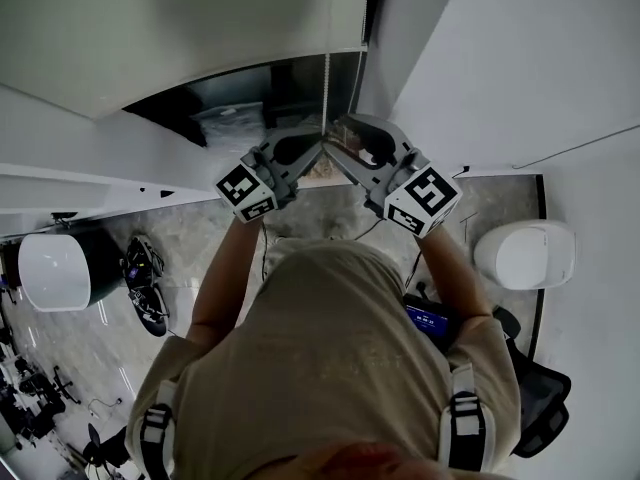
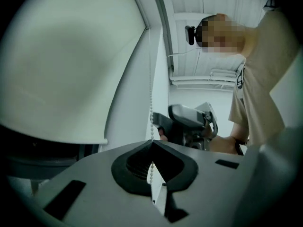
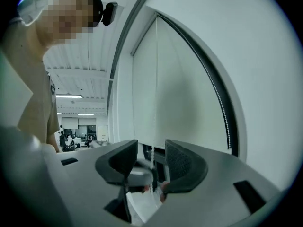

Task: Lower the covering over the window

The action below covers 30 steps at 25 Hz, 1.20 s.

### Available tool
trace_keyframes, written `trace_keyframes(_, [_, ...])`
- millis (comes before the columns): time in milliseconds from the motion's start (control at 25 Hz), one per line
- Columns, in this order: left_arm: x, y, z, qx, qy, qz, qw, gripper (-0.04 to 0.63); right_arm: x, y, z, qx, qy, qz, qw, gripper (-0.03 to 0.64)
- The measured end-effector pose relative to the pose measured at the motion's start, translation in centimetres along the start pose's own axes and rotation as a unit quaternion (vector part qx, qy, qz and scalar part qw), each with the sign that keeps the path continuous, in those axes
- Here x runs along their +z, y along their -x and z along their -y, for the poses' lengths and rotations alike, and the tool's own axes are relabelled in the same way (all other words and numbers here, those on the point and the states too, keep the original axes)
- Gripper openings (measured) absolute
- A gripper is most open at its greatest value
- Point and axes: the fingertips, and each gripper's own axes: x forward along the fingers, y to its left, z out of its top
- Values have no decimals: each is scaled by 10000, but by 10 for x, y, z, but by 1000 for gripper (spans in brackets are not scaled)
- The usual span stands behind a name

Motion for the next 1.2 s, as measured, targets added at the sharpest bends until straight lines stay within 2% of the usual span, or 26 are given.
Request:
trace_keyframes(80, [-5,-2,14,-90,128,89,9998,15,14,-4,3,-159,133,136,9997,165])
trace_keyframes(120, [-4,-4,21,-130,100,102,9998,15,18,-7,3,-219,201,172,9994,140])
trace_keyframes(160, [-4,-6,27,-155,17,89,9998,15,21,-8,1,-250,263,196,9991,59])
trace_keyframes(200, [-3,-7,31,-170,-119,58,9998,15,22,-8,-1,-258,319,213,9989,24])
trace_keyframes(320, [0,4,29,-197,-542,23,9983,31,13,-3,5,-393,319,223,9985,18])
trace_keyframes(360, [7,11,23,-168,-548,114,9983,135,-3,-2,10,-420,207,50,9989,18])
trace_keyframes(400, [17,18,17,-104,-527,237,9983,167,-24,-4,13,-393,59,-231,9989,18])
trace_keyframes(480, [44,20,10,-33,-563,420,9975,167,-57,-8,10,-295,-134,-640,9974,18])
trace_keyframes(640, [85,-8,14,-238,-547,520,9969,166,-57,-17,-1,-235,22,-658,9976,18])
trace_keyframes(680, [85,-14,15,-185,-592,445,9971,134,-58,-18,-4,-227,-13,-653,9976,18])
trace_keyframes(720, [83,-18,14,-108,-713,353,9968,28,-60,-17,-5,-219,-40,-655,9976,18])
trace_keyframes(800, [78,-23,11,79,-1089,229,9938,17,-60,-13,-6,-173,95,-666,9976,18])
trace_keyframes(880, [74,-20,3,381,-1479,101,9882,17,-50,-4,-4,-119,326,-462,9983,20])
trace_keyframes(920, [70,-17,-3,505,-1563,21,9864,15,-40,2,-1,-140,341,-224,9991,83])
trace_keyframes(960, [64,-12,-8,573,-1535,-39,9865,15,-28,9,3,-185,289,56,9994,118])
trace_keyframes(1040, [49,-5,-13,566,-1332,-88,9894,15,-1,17,8,-270,257,486,9981,130])
trace_keyframes(1200, [31,-13,14,217,-1110,-99,9935,15,38,9,3,-286,527,696,9958,130])
